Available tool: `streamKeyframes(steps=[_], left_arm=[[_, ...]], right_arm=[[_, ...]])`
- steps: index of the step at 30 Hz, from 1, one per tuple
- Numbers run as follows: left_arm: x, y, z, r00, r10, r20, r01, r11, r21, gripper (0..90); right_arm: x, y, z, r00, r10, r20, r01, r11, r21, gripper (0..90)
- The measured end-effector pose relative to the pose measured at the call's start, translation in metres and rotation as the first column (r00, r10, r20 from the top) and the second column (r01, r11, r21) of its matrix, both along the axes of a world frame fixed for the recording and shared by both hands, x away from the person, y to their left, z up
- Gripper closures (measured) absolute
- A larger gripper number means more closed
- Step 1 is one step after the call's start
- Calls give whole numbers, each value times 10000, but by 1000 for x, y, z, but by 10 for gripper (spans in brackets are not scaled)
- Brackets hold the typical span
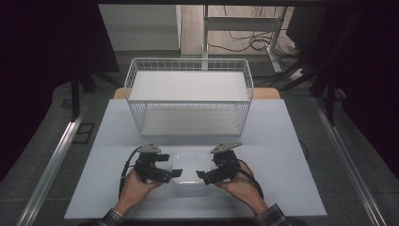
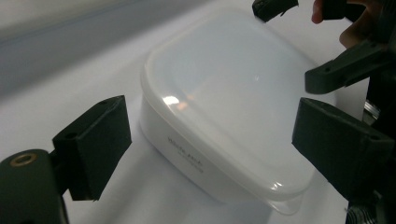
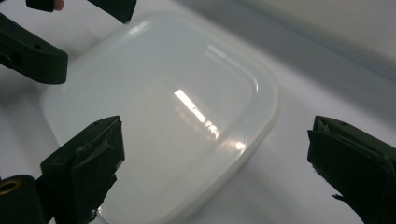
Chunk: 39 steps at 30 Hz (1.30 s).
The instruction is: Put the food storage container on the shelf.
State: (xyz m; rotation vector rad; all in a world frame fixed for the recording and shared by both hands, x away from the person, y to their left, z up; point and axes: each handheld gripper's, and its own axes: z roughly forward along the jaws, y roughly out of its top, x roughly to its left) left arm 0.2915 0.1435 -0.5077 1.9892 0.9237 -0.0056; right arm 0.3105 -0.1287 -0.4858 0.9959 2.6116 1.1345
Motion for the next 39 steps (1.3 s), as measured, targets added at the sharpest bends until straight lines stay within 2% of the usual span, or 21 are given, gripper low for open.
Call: streamKeyframes(steps=[1, 2, 3, 5, 7, 8, 9, 11, 13, 14, 16, 17, 18, 19, 20, 21, 22, 23, 31, 39], left_arm=[[0, -2, -3, 9997, -157, -167, 158, 9999, 66, 141], [1, -3, -5, 9986, -350, -390, 343, 9992, -201, 141], [-1, -3, -5, 9972, -312, -682, 292, 9991, -305, 161], [-4, 0, -3, 9967, -357, -723, 335, 9989, -314, 212], [-7, 5, -1, 9964, -271, -806, 236, 9987, -443, 303], [-7, 5, -1, 9964, -271, -806, 236, 9987, -443, 355], [-11, 10, 1, 9970, -154, -764, 110, 9983, -573, 415], [-14, 13, 3, 9968, -103, -799, 47, 9975, -700, 512], [-14, 14, 3, 9964, -68, -848, 4, 9971, -759, 540], [-16, 16, 4, 9968, 105, -790, -179, 9955, -929, 596], [-17, 17, 5, 9973, 197, -712, -266, 9949, -977, 655], [-17, 18, 7, 9976, 248, -646, -317, 9936, -1082, 655], [-17, 19, 7, 9980, 272, -562, -338, 9923, -1195, 687], [-18, 21, 8, 9982, 404, -437, -461, 9896, -1365, 751], [-18, 21, 8, 9982, 404, -437, -461, 9896, -1365, 791], [-18, 22, 8, 9981, 488, -384, -537, 9890, -1380, 791], [-19, 21, 8, 9984, 539, -182, -558, 9905, -1256, 810], [-18, 20, 9, 9978, 646, -158, -660, 9911, -1158, 812], [-17, 19, 11, 9967, 807, -118, -815, 9903, -1128, 812], [-9, 22, 14, 9955, 946, -93, -951, 9887, -1162, 808]], right_arm=[[3, -3, -3, 9969, -62, -787, 101, 9988, 484, 111], [3, -3, -3, 9969, -62, -787, 101, 9988, 484, 111], [5, -7, -4, 9883, 75, -1524, 69, 9955, 942, 207], [4, -10, -5, 9807, 60, -1954, 167, 9933, 1140, 213], [0, -13, -4, 9795, -7, -2014, 251, 9926, 1185, 290], [0, -13, -4, 9795, -7, -2014, 251, 9926, 1185, 290], [-5, -18, 1, 9846, -211, -1735, 427, 9917, 1215, 430], [-8, -23, 4, 9789, -595, -1954, 867, 9872, 1339, 534], [-9, -25, 5, 9758, -724, -2063, 1033, 9843, 1433, 564], [-11, -28, 7, 9700, -1003, -2216, 1385, 9767, 1641, 622], [-13, -28, 8, 9714, -1081, -2112, 1448, 9752, 1672, 645], [-14, -28, 10, 9736, -1173, -1957, 1506, 9747, 1650, 663], [-16, -28, 12, 9761, -1307, -1737, 1585, 9748, 1573, 682], [-19, -27, 15, 9793, -1555, -1299, 1743, 9734, 1490, 729], [-19, -27, 15, 9793, -1555, -1299, 1743, 9734, 1490, 729], [-20, -27, 16, 9806, -1636, -1081, 1785, 9729, 1472, 762], [-21, -26, 16, 9813, -1701, -907, 1816, 9733, 1402, 765], [-21, -24, 15, 9827, -1760, -575, 1821, 9749, 1279, 766], [-20, -24, 16, 9833, -1772, -407, 1812, 9737, 1384, 767], [-17, -23, 24, 9845, -1750, -92, 1739, 9685, 1782, 775]])
